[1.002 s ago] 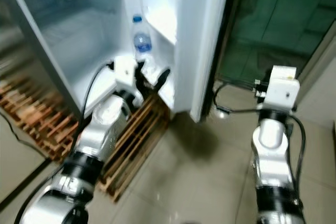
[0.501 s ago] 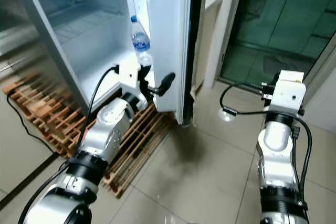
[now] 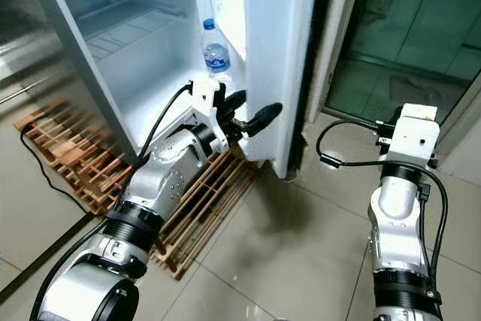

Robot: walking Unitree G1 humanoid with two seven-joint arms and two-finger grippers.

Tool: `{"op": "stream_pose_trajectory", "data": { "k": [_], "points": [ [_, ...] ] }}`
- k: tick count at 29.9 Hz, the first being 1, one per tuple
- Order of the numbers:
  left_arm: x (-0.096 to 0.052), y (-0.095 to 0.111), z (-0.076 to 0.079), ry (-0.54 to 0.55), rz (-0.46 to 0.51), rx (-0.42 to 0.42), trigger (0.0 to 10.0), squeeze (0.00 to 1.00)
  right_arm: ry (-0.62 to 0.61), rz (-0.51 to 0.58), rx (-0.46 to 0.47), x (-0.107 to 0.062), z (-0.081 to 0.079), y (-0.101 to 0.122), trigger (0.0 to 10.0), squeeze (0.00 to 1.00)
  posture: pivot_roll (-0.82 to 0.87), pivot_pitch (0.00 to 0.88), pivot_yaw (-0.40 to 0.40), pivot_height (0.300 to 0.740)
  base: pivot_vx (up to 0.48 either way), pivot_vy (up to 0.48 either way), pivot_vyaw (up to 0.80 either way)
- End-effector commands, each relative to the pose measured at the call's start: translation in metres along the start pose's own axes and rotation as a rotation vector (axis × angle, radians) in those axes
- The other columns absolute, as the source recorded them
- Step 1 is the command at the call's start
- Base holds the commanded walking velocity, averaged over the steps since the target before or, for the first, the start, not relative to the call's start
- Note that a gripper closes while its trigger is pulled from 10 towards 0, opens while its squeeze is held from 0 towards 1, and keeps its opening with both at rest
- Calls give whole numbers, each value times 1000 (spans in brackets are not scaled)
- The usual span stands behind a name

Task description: Restocking fridge

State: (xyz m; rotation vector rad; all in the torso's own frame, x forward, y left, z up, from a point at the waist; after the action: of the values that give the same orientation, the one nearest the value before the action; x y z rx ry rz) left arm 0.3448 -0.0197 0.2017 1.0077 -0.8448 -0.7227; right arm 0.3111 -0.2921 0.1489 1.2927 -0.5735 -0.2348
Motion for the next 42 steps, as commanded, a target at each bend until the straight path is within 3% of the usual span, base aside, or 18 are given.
{"op": "stream_pose_trajectory", "data": {
  "k": [1, 6, 9, 14, 18, 19, 20, 22, 28, 31, 36, 42],
  "points": [
    [25, 17, 60, -296, 92, -90, 10000, 0, -13, 21, 7, 1, 1, 6, 10000, 278, -181, 10, 90, 740, 0, 0, 0],
    [20, 37, 42, -230, 161, -233, 10000, 0, -15, 15, 6, -3, 1, 4, 10000, 278, -178, 15, 90, 740, 0, 0, 0],
    [11, 32, 23, -114, 143, -185, 10000, 0, 3, 12, 21, -5, -5, 5, 10000, 278, -170, 16, 84, 740, 0, 0, 0],
    [-3, 21, 7, -2, 90, -140, 10000, 0, 43, 9, 45, -9, -17, 6, 10000, 282, -160, 19, 75, 740, 0, 0, 0],
    [-20, 8, -23, 232, 31, 24, 10000, 0, 209, 25, 172, -18, -53, 20, 10000, 271, -155, 20, 73, 740, 0, 0, 0],
    [-30, 7, -38, 363, 10, 134, 10000, 0, 274, 46, 213, -20, -67, 29, 10000, 271, -151, 19, 73, 740, 0, 0, 0],
    [-30, 7, -38, 363, 10, 134, 10000, 0, 274, 46, 213, -20, -67, 29, 10000, 271, -151, 19, 73, 740, 0, 0, 0],
    [-39, 6, -48, 438, -11, 235, 10000, 0, 341, 46, 271, -20, -80, 37, 10000, 267, -142, 18, 68, 740, 0, 0, 0],
    [-59, 8, -55, 535, 18, 302, 10000, 0, 619, 125, 386, -33, -124, 84, 10000, 255, -128, 13, 54, 740, 0, 0, 0],
    [-60, 7, -57, 559, 26, 312, 10000, 0, 662, 140, 384, -34, -132, 90, 10000, 255, -126, 11, 50, 740, 0, 0, 0],
    [-59, 8, -57, 567, 35, 326, 10000, 0, 679, 123, 342, -28, -136, 84, 10000, 255, -120, 4, 43, 740, 0, 0, 0],
    [-60, 8, -59, 580, 36, 329, 10000, 0, 631, 91, 240, -9, -123, 66, 10000, 251, -117, 0, 46, 740, 0, 0, 0]
  ]
}}
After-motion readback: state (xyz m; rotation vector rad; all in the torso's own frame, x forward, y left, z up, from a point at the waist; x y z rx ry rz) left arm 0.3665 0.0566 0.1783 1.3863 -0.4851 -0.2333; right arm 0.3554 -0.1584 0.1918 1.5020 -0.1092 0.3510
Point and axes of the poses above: a point about 5 cm out from each wrist's last joint towards the gripper, its own x axis pointing out of the wrist towards the gripper, its own y axis along the axis of the wrist's last joint, z = x × y, the point moved 3 cm from there along x, pointing out of the wrist towards the gripper, and after that the axes turned 3 degrees about x, right-handed, at the moved point
